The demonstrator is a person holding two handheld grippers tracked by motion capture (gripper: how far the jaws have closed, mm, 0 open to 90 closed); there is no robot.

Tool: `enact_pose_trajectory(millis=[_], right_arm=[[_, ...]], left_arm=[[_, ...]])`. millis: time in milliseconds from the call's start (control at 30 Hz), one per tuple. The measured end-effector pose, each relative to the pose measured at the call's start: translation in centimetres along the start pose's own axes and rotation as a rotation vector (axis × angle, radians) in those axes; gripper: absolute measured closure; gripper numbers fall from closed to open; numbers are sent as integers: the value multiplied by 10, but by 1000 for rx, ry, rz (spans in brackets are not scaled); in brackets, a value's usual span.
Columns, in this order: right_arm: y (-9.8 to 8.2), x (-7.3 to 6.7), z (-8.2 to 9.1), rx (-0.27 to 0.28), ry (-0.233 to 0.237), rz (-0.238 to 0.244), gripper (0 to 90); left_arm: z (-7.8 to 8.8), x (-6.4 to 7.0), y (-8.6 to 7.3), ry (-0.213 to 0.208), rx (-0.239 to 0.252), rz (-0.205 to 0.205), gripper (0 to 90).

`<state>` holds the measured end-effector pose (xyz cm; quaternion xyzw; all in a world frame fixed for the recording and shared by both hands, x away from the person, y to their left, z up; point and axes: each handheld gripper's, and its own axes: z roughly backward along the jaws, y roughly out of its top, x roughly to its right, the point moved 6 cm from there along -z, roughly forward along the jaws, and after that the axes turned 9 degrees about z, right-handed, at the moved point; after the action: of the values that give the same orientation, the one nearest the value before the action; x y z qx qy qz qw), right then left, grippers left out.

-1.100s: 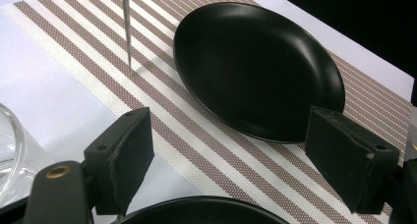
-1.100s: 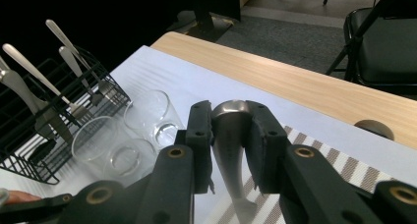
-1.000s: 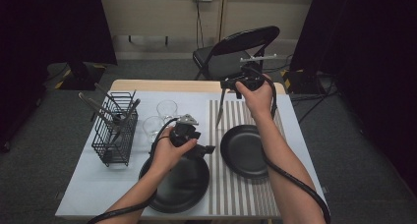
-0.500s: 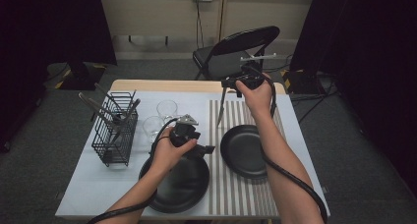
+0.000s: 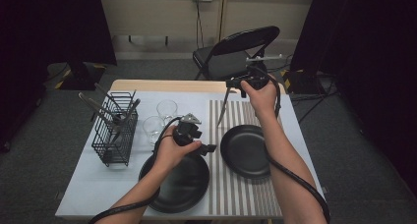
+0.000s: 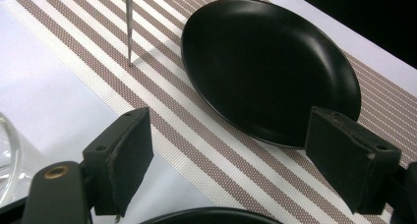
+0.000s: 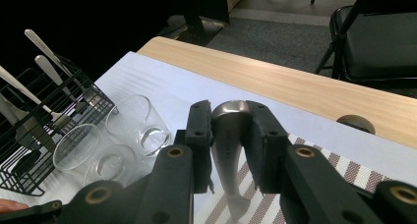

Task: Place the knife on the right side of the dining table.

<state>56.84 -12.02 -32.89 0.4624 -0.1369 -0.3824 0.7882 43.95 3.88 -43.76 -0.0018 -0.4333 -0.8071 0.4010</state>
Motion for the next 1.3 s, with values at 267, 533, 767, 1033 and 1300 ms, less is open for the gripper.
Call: enact_pose_trajectory(millis=[267,533,767,1033,1300], right_arm=[[-1,4,1,3,6,-5,732],[-3,5,2,7,7,-5,732],[-2,3,3,-1,5,3,732],[-2,1,2,4,9,6,733],[-4,2,5,-1,4,6,733]], left_arm=[[-8,-5,4,20,-2,13,180],[-20,-10,5,39,-15,22,202],[-27,-15,9,61,-7,19,250],[-29,-15,16,82,5,0,300],[-36,-16,18,99,11,-3,337]])
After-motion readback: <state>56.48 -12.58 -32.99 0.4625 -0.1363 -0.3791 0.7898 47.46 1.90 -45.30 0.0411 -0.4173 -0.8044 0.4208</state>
